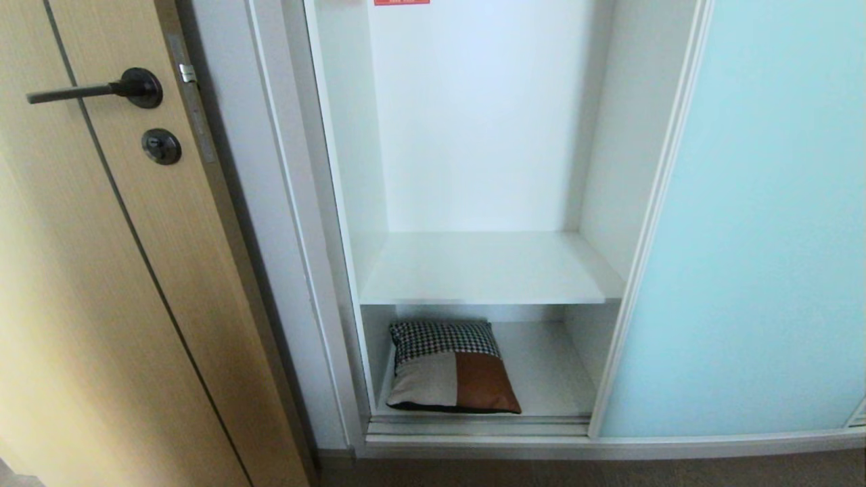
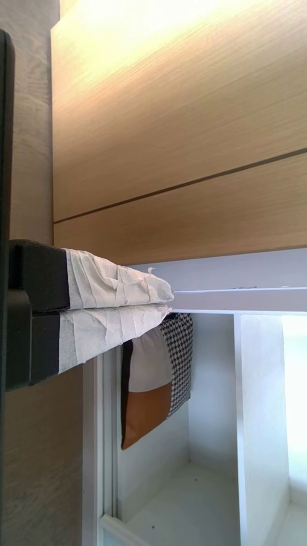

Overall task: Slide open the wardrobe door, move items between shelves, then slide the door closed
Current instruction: Open the door, then place the pillow on the higher shelf

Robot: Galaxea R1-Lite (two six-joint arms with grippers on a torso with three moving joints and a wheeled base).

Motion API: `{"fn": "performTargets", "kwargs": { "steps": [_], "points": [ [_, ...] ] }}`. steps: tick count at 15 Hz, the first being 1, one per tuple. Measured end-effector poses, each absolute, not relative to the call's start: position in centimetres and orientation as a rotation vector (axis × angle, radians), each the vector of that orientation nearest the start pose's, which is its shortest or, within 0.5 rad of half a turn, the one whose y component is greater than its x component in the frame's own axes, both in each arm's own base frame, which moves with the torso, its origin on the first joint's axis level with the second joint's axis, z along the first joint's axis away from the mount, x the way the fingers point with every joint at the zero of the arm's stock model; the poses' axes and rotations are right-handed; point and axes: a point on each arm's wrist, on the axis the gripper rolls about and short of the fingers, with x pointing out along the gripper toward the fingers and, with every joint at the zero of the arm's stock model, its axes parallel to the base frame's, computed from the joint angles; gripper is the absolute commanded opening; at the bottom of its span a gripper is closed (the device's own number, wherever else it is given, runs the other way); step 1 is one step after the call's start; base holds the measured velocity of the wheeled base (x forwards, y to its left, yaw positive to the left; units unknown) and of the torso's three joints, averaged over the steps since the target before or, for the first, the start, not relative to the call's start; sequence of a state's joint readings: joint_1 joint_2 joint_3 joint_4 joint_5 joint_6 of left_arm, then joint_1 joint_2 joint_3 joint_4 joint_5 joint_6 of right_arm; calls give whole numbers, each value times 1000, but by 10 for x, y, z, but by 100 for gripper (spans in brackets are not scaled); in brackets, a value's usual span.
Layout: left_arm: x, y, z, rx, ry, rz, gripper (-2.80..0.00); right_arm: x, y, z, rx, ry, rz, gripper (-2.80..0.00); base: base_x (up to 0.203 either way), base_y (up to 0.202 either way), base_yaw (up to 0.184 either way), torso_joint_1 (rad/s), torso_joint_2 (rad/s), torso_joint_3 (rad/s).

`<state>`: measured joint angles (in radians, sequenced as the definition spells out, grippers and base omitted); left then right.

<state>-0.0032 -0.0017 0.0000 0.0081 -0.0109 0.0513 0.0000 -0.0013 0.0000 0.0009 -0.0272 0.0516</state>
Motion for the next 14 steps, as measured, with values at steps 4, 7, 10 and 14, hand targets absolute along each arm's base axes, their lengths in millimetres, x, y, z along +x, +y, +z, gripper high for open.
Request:
{"fn": "performTargets", "kwargs": {
  "steps": [4,7,10,14],
  "points": [
    [-23,0,75,48,6,-14,-280,-23,-1,75,52,-1,-27,-280,0,0,0,1,2,-56],
    [-23,0,75,48,6,-14,-280,-23,-1,75,52,-1,-27,-280,0,0,0,3,2,-183],
    [-23,0,75,50,7,-17,-280,-23,-1,75,52,-1,-27,-280,0,0,0,3,1,-196],
    [-23,0,75,50,7,-16,-280,-23,-1,75,52,-2,-27,-280,0,0,0,3,2,-195]
  ]
}}
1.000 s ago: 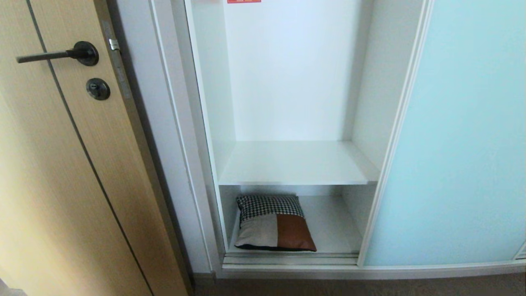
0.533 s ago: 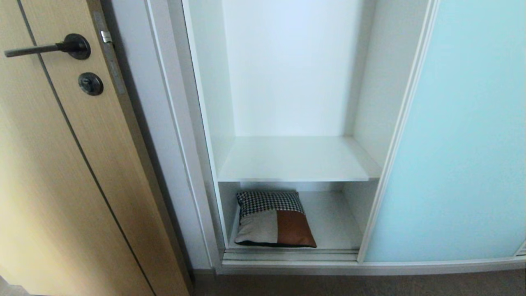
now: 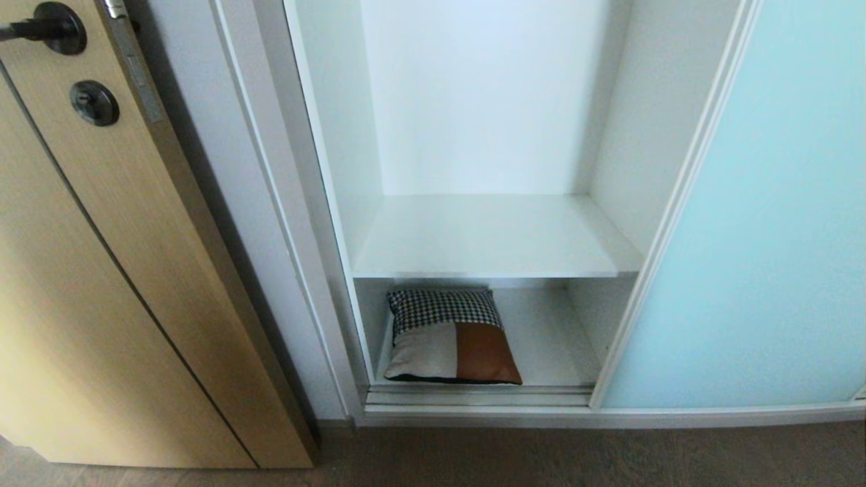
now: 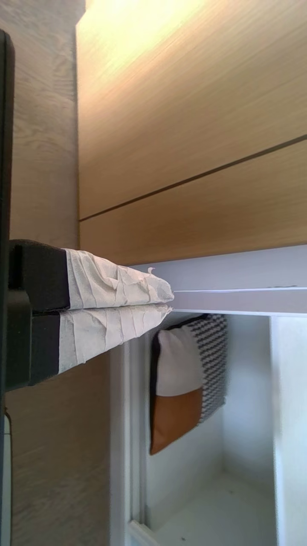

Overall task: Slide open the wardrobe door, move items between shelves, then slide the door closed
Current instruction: Place the pillow on the higher shelf

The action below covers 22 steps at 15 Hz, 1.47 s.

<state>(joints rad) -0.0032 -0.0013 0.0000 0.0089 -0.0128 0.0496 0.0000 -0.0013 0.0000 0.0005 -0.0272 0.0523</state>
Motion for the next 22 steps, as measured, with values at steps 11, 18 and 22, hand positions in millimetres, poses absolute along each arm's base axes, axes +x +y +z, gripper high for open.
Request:
{"fn": "performTargets", "kwargs": {
  "steps": [11,18,22],
  "points": [
    [-23,0,74,51,13,-17,-280,-23,-1,75,52,-1,-27,-280,0,0,0,2,4,-201],
    [-23,0,74,55,16,-20,-280,-23,-1,75,52,-1,-27,-280,0,0,0,3,2,-195],
    [-23,0,74,55,16,-20,-280,-23,-1,75,52,-1,-27,-280,0,0,0,4,3,-197]
  ]
}}
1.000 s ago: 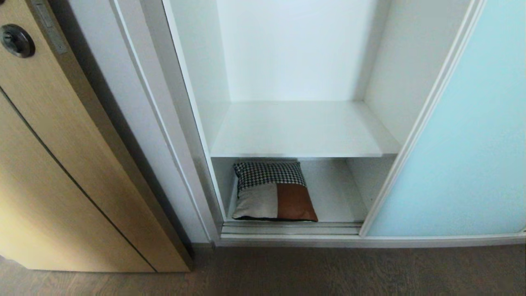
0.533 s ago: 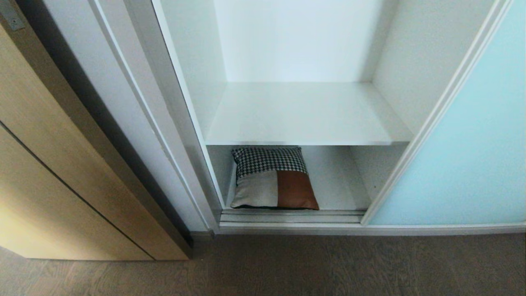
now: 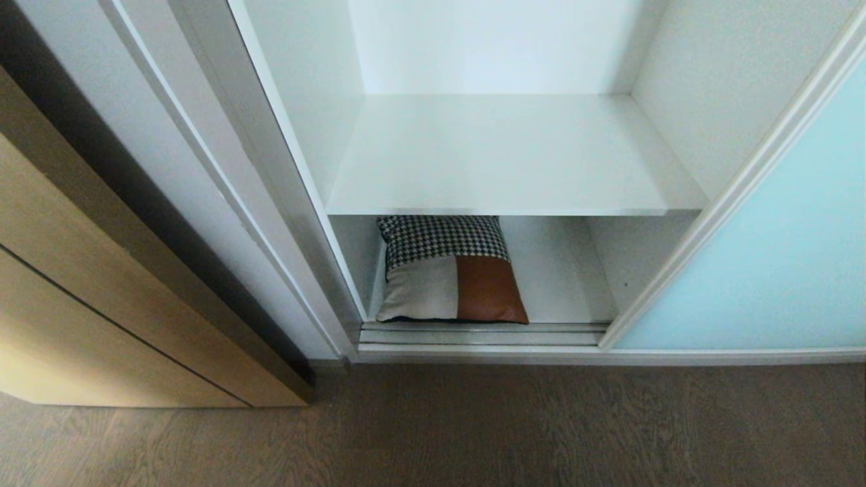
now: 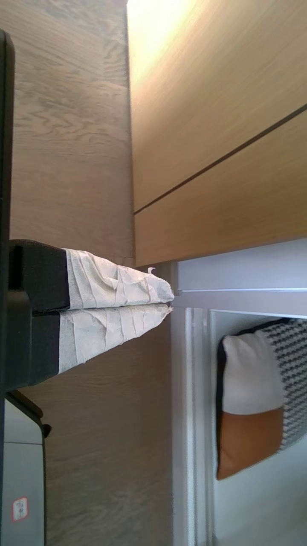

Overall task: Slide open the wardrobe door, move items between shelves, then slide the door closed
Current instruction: Place the pillow on the higher shelf

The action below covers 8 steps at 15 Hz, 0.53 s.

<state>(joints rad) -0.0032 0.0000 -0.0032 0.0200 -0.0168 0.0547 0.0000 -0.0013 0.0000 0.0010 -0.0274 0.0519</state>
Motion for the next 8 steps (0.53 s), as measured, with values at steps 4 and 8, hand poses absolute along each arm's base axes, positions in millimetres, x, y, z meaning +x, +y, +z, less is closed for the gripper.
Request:
{"fn": "performTargets", "kwargs": {
  "steps": [4,8],
  "points": [
    [-23,0,74,56,16,-22,-280,-23,-1,75,52,-2,-27,-280,0,0,0,2,2,-199],
    [-23,0,74,56,16,-22,-280,-23,-1,75,52,-1,-27,-280,0,0,0,5,2,-197]
  ]
}}
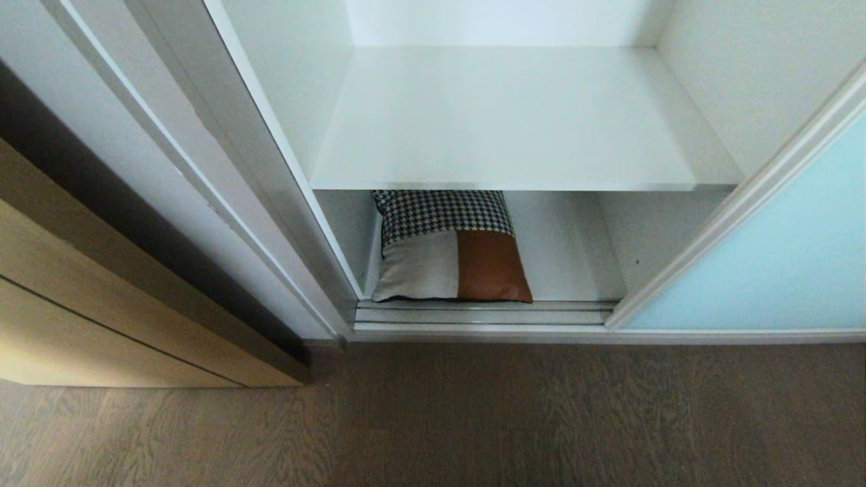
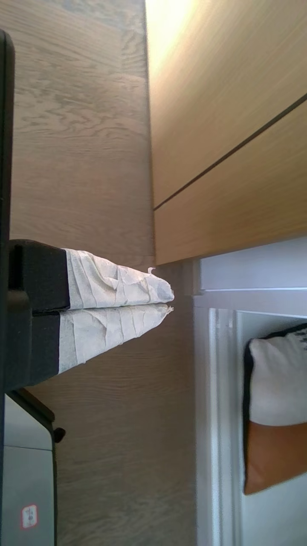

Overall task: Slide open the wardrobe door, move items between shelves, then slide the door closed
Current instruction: Place the pillow on the higher shelf

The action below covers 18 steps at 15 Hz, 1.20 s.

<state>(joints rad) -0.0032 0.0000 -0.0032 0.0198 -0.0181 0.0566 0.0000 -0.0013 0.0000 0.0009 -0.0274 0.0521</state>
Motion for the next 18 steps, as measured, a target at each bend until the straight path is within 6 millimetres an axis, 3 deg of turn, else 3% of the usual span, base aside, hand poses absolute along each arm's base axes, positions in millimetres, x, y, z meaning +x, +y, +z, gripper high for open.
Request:
{"fn": "performTargets", "kwargs": {
  "steps": [18],
  "points": [
    [-23,0,75,50,8,-15,-280,-23,-1,75,52,-1,-27,-280,0,0,0,2,3,-172]
  ]
}}
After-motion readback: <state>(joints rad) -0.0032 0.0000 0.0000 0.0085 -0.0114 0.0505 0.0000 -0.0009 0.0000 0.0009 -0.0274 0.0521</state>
